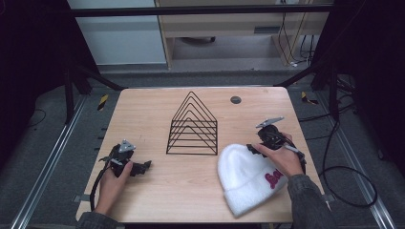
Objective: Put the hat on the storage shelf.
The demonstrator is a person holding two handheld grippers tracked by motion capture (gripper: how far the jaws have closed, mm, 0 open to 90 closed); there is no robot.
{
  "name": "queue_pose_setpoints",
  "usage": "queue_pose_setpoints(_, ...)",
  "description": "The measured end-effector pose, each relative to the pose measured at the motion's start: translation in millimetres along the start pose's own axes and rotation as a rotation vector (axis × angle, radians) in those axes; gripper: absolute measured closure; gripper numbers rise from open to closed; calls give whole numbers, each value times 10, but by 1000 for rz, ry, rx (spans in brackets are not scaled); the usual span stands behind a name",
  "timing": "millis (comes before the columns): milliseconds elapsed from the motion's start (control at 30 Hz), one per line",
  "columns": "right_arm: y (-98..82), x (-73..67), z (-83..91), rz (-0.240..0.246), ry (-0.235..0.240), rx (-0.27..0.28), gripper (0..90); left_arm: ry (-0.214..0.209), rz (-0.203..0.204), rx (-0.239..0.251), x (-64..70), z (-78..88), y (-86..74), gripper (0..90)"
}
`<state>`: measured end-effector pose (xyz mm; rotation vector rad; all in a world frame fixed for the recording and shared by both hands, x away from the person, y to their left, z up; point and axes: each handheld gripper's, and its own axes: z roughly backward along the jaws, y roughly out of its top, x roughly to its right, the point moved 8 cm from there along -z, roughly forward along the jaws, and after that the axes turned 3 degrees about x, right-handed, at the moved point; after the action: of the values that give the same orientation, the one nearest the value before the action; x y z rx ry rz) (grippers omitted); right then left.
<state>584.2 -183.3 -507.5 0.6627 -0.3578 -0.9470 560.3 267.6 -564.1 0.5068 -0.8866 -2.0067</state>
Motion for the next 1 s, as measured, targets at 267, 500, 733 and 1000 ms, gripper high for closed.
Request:
queue_pose_setpoints(267,38,-234,-85,28,66,-13,322,0,-1,1,-1,-1,1,0)
queue_pose_setpoints(500,-47,-383,-313,35,88,-56,363,0,0,1,-1,-2,1,0)
queue_pose_setpoints(733,-63,-405,-315,42,128,-73,595,1,-1,1,-2,-2,2,0)
queue_pose_setpoints(1000,-45,-441,-111,73,151,-22,818,1,1,1,-7,-8,8,0)
